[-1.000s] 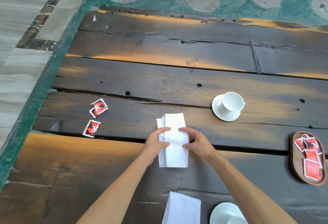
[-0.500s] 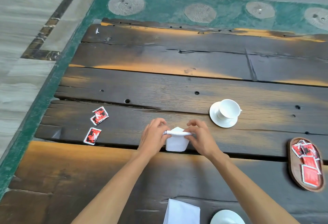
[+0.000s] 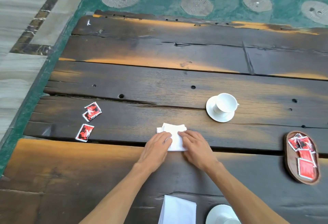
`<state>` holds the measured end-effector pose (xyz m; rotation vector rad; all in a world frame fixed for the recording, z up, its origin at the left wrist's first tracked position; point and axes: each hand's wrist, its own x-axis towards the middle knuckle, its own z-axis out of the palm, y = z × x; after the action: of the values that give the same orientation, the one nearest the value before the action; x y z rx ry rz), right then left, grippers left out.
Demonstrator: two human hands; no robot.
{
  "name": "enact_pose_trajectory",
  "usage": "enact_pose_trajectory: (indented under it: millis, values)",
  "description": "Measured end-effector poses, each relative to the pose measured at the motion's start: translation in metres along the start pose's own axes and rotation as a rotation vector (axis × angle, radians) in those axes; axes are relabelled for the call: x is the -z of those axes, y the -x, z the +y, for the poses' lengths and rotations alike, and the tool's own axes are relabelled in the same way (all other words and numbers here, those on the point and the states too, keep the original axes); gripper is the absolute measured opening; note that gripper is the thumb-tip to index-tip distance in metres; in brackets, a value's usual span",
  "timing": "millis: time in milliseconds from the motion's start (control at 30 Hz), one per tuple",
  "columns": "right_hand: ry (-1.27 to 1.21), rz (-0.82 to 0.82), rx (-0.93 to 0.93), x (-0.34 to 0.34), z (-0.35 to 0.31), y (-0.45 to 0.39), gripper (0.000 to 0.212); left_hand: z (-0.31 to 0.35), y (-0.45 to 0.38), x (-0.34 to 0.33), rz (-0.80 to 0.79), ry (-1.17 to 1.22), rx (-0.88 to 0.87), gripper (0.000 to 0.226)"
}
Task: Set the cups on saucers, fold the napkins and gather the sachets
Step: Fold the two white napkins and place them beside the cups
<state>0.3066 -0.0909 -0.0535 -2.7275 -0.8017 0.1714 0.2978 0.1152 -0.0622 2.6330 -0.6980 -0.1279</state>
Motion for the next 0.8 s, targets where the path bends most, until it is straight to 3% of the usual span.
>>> enact_pose_trajectory:
  millis: [100,200,533,600,700,800]
  values:
    - [0.014,-0.062,-0.019,-0.009,-0.002,0.013,0.024,0.000,0.010,-0.005,-0.064,-0.016,-0.026,0.031]
    - [0.050,-0.050,0.004,-0.014,-0.007,0.023,0.017,0.003,0.018,-0.011,-0.047,-0.048,-0.046,0.030]
    - [0.089,0.319,-0.032,0.001,-0.002,0.008,0.017,0.012,-0.009,-0.002,0.194,-0.126,-0.010,0.028]
    - [0.119,0.280,-0.017,-0.003,0.000,0.013,0.019,0.013,-0.006,-0.007,0.157,-0.137,-0.016,0.027]
    - [0.083,0.096,-0.035,-0.014,-0.001,0.026,0.007,0.013,0.009,-0.021,0.008,-0.114,-0.009,0.032]
    - [-0.037,-0.113,-0.144,-0.019,-0.003,0.030,0.025,0.008,0.020,-0.030,-0.098,0.043,0.105,0.033]
